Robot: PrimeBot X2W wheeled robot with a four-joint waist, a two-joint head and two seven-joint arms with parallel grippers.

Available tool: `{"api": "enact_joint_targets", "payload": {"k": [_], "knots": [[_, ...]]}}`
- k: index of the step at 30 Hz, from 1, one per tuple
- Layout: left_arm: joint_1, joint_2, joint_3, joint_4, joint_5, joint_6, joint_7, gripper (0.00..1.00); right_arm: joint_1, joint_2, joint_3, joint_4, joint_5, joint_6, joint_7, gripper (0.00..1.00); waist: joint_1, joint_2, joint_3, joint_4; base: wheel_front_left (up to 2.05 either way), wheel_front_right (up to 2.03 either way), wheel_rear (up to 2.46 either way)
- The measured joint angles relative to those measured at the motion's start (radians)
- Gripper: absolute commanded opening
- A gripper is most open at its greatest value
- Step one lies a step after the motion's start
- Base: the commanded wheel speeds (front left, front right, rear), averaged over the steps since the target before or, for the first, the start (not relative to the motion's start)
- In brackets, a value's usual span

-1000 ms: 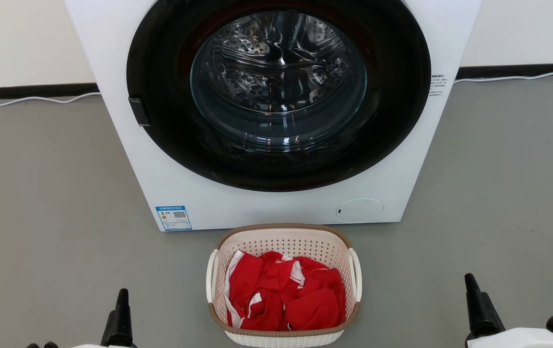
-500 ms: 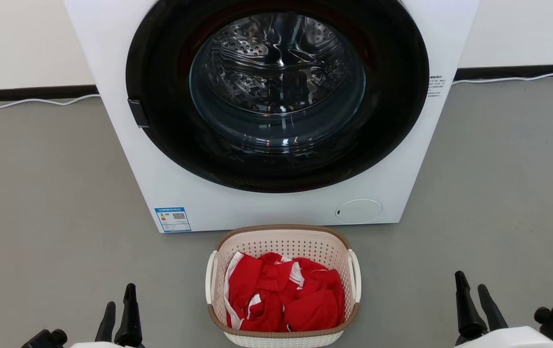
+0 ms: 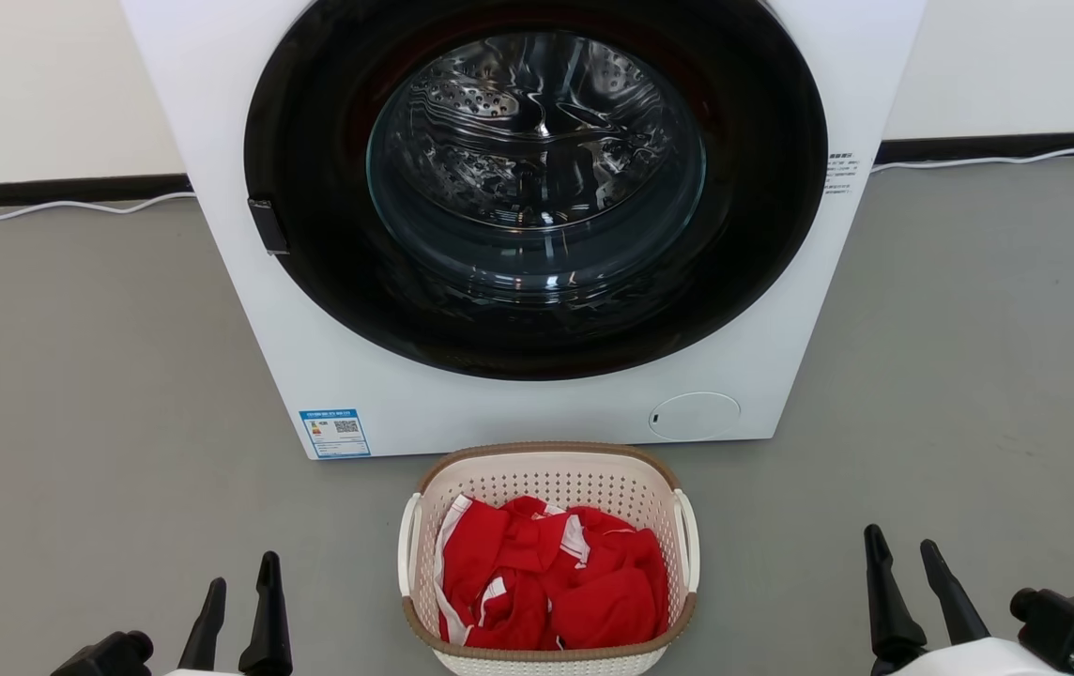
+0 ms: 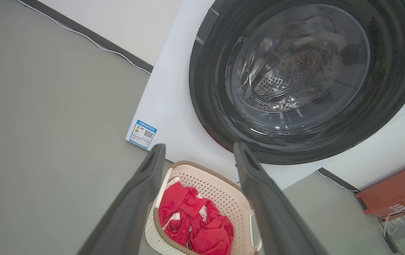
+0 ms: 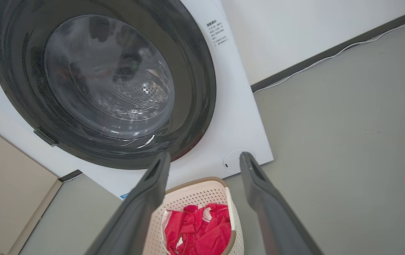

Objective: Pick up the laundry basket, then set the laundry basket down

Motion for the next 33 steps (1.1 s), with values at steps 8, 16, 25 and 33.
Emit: {"api": "enact_joint_targets", "payload": {"k": [8, 16, 25, 33], "knots": [[0.007, 0.007, -0.003, -0.026, 0.115, -0.001, -0.025, 1.00, 0.016, -0.002, 0.019, -0.003, -0.108, 0.000, -0.026, 1.00, 0.0000, 0.0000, -0.005, -0.007, 0.00, 0.00, 0.00], [0.020, 0.011, -0.006, -0.053, 0.222, -0.001, -0.046, 1.00, 0.018, -0.005, 0.026, -0.013, -0.217, 0.000, -0.048, 1.00, 0.0000, 0.0000, -0.003, -0.015, 0.00, 0.00, 0.00], [0.025, 0.012, 0.002, -0.074, 0.322, -0.001, -0.075, 1.00, 0.020, -0.007, 0.031, -0.020, -0.338, 0.000, -0.072, 1.00, -0.0001, 0.0000, -0.002, -0.022, 0.00, 0.00, 0.00], [0.037, 0.013, 0.005, -0.085, 0.420, -0.003, -0.096, 1.00, 0.021, -0.009, 0.021, -0.033, -0.440, 0.000, -0.094, 1.00, 0.0000, 0.0000, 0.001, -0.024, 0.00, 0.00, 0.00]]}}
